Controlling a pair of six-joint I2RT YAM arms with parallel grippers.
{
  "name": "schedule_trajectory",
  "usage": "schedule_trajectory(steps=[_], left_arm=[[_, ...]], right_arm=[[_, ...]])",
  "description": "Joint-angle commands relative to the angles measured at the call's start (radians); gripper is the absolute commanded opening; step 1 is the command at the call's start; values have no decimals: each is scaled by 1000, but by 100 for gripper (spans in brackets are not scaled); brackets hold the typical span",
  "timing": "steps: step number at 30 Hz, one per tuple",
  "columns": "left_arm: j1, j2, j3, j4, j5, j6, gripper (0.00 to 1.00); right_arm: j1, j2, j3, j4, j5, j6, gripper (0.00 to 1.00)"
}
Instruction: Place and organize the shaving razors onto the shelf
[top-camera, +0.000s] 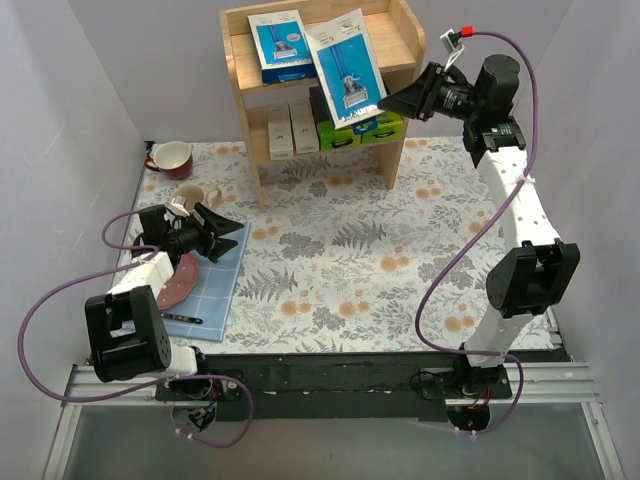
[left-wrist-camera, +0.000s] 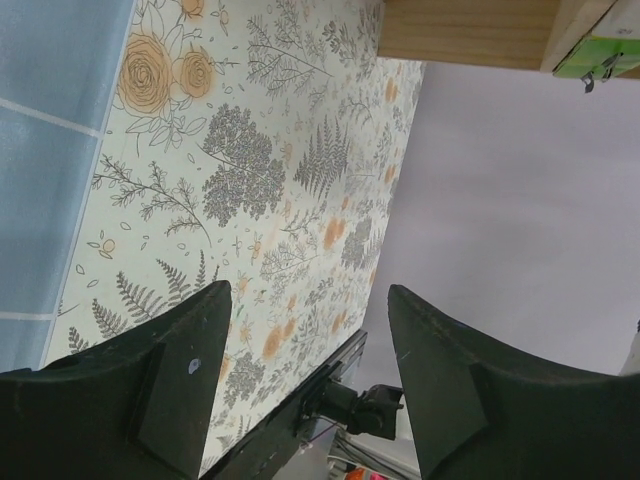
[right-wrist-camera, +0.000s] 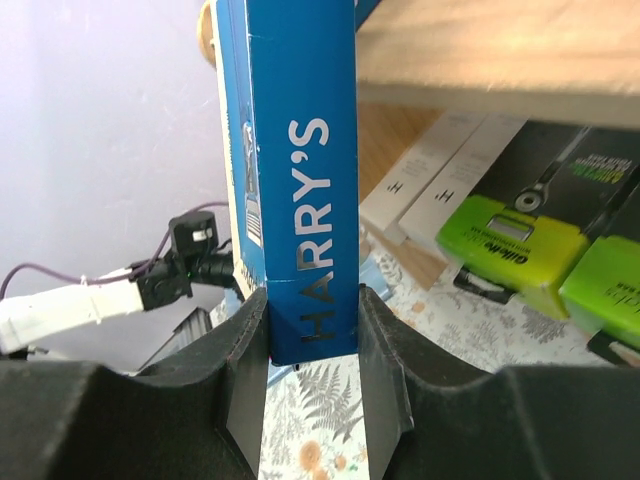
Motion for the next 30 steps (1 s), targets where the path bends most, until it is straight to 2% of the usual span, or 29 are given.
schedule_trajectory(steps=[1, 6, 20, 22, 26, 30], left_arm=[[3, -78, -19, -23, -8, 41, 63], [4, -101, -21, -59, -19, 79, 64], [36, -155, -61, -116, -32, 134, 65], [44, -164, -71, -118, -32, 134, 65], [55, -179, -85, -121, -31, 133, 65], [61, -187, -93, -119, -31, 131, 65]], right_arm=[[-11, 19, 90, 88, 74, 49, 1], [-14, 28, 96, 90, 120, 95, 1], [-15, 138, 244, 43, 212, 123, 1], [-15, 144, 257, 33, 234, 130, 8], [-17, 148, 271, 15, 264, 147, 32], [-18, 157, 288, 4, 263, 143, 41]])
